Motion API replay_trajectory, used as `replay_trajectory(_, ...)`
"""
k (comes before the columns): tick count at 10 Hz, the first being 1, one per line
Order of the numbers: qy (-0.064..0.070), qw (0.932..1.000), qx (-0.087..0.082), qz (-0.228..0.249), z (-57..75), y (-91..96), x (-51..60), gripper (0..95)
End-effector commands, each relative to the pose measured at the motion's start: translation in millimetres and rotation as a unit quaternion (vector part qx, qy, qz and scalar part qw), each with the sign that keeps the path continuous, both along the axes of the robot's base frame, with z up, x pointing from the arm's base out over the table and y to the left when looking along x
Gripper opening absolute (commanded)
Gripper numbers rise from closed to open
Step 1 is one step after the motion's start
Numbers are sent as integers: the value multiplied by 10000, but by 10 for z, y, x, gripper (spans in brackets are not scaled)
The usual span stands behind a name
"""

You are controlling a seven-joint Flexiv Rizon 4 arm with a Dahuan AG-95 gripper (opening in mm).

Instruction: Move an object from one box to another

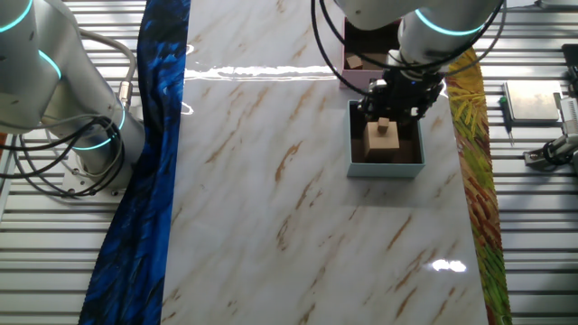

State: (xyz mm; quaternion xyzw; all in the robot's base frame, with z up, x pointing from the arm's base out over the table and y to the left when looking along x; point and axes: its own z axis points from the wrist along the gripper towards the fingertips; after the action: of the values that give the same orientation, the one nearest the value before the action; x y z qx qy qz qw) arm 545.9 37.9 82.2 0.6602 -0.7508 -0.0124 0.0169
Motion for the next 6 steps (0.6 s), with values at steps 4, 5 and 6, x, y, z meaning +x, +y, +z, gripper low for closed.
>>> replay_trajectory(4, -8, 10000, 19, -45, -63, -7, 16, 0)
replay_trajectory(5, -7, 9999, 46, -138, -64, -8, 16, 0)
replay_trajectory(6, -10, 9999, 75, -143, -63, -8, 16, 0)
